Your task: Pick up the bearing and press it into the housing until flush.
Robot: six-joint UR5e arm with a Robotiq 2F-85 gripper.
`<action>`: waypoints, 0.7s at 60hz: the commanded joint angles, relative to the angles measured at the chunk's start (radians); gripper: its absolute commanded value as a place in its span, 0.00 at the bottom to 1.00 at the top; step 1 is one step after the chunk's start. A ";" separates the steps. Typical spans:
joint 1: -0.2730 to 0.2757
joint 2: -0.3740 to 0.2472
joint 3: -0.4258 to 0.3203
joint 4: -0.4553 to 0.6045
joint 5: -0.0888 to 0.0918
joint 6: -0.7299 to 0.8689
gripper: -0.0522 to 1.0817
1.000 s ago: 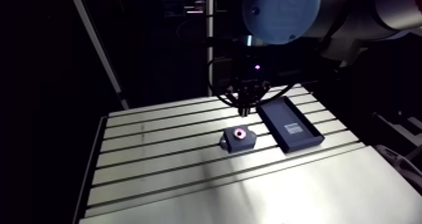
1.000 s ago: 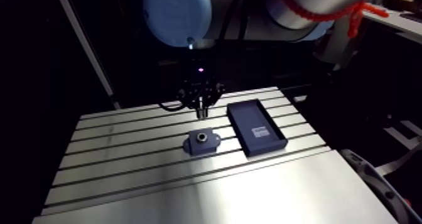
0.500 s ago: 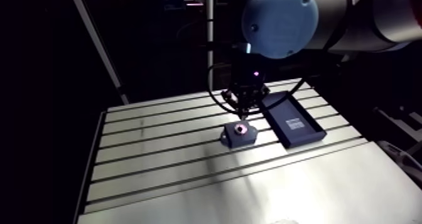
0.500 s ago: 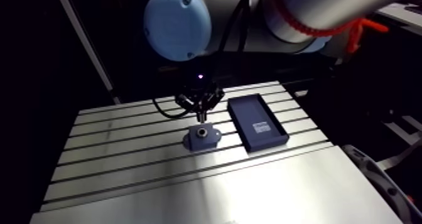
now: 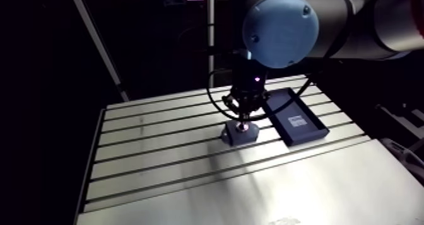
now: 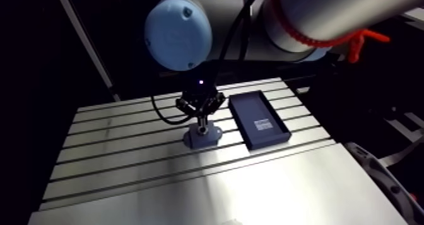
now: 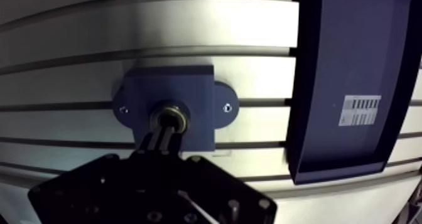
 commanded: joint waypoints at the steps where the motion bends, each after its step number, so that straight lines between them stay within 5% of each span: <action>1: -0.001 0.002 0.003 -0.001 -0.002 0.003 0.90; 42: 0.000 0.016 0.015 -0.038 -0.001 0.001 0.90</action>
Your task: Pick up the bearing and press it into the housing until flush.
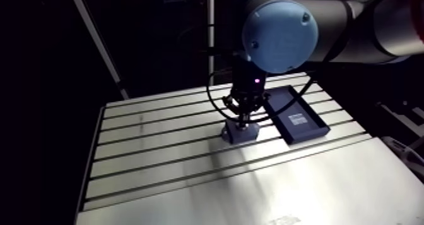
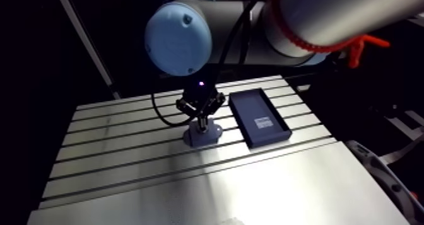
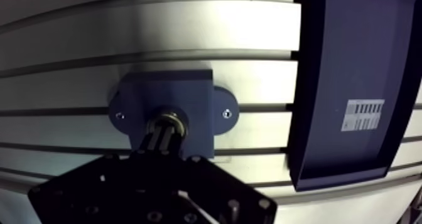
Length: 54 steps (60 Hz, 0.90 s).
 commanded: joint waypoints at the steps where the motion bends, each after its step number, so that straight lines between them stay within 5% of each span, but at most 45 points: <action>1: 0.000 0.003 0.002 -0.002 0.001 0.000 0.90; 54: 0.001 0.017 0.003 -0.011 -0.002 -0.005 0.89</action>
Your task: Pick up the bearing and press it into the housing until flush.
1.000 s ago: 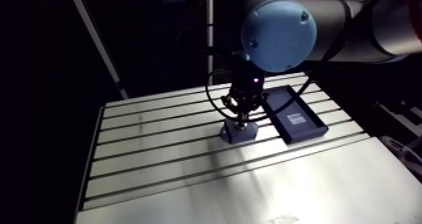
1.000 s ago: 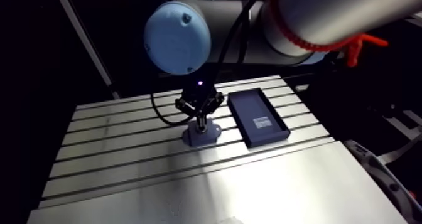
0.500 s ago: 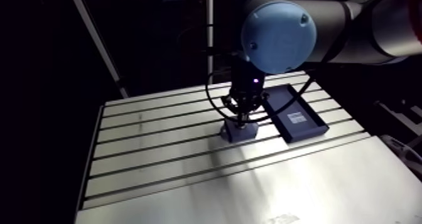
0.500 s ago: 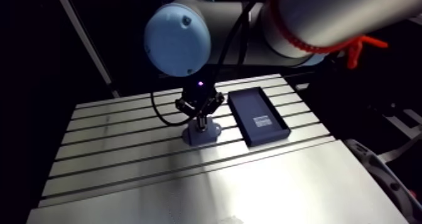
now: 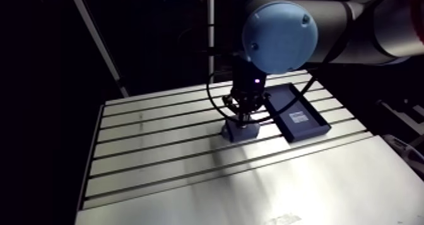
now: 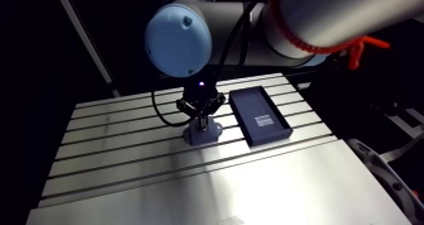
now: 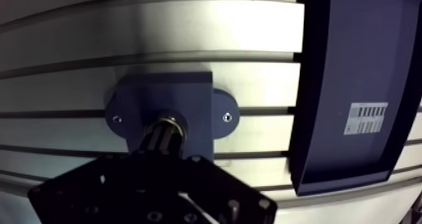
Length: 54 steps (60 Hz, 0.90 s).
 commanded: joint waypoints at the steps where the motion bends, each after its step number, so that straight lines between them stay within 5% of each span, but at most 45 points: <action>1: 0.001 0.004 0.000 -0.001 0.001 -0.003 0.89; 54: 0.005 0.002 0.000 -0.001 0.000 -0.009 0.89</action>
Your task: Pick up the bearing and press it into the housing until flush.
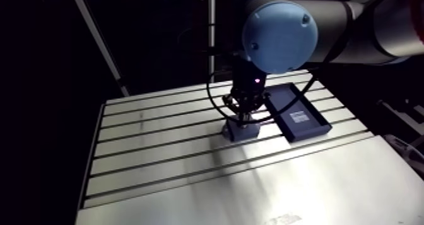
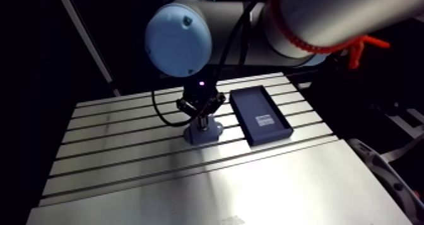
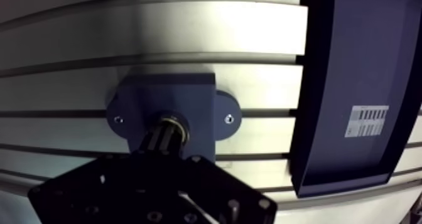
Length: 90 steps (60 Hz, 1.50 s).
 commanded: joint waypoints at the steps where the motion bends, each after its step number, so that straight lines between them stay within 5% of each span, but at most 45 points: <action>1: 0.001 0.000 0.001 0.000 0.000 -0.001 0.89; 90: -0.001 -0.006 0.025 -0.043 0.000 -0.005 0.89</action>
